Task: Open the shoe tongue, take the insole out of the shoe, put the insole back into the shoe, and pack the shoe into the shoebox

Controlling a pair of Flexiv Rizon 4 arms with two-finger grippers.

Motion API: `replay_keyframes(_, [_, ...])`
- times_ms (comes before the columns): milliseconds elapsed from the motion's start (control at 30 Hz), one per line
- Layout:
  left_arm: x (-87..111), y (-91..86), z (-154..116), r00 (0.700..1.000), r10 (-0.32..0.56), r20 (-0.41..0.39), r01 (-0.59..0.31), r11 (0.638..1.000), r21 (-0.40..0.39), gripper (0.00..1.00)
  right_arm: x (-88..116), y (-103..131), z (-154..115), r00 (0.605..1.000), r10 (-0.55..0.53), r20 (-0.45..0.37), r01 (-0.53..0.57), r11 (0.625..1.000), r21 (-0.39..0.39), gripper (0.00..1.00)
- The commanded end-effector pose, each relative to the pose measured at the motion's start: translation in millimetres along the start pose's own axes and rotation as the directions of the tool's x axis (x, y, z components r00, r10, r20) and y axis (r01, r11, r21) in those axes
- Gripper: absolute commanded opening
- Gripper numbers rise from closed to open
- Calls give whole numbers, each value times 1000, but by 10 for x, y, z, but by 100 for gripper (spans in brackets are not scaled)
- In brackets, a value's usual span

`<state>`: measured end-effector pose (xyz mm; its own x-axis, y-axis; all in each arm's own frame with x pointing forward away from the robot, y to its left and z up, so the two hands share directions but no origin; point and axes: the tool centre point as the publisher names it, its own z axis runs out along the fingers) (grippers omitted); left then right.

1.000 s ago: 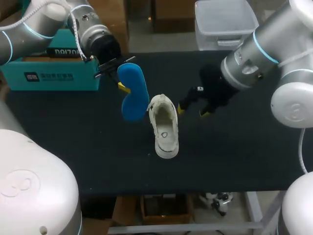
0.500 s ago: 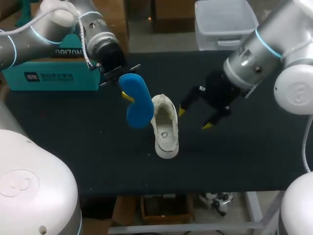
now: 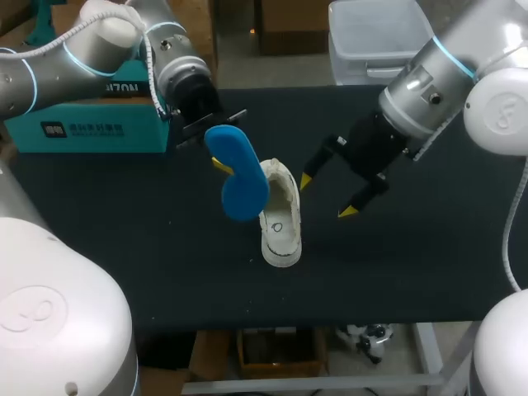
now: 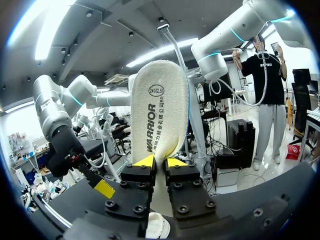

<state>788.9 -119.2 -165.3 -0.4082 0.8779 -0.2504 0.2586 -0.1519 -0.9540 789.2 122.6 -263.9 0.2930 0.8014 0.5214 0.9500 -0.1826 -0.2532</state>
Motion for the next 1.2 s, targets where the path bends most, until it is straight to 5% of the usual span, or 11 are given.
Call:
replay_keyframes(33, [-44,28,-11,1000,5,-6,-5,999,43,0,10,22,-14,1000,-1,3,1,1000,21,100])
replay_keyframes(167, [-90,-55,42,1000,-13,5,13,998,69,0,-31,-23,26,985,171,-36,-165,978,130,100])
replay_keyframes(400, [-131,-268,88,997,-34,69,31,998,49,0,-79,-244,-61,927,320,-193,-287,940,182,100])
replay_keyframes(533, [-176,-317,38,990,-83,113,71,992,103,0,-107,-302,-64,888,396,-235,-353,913,205,100])
replay_keyframes(667, [-254,-308,-40,983,-129,131,103,976,193,0,-124,-299,-61,874,433,-219,-379,891,249,100])
replay_keyframes(1200, [-298,-309,-47,978,-164,127,133,965,224,0,-131,-295,-28,860,460,-222,-394,874,285,100])
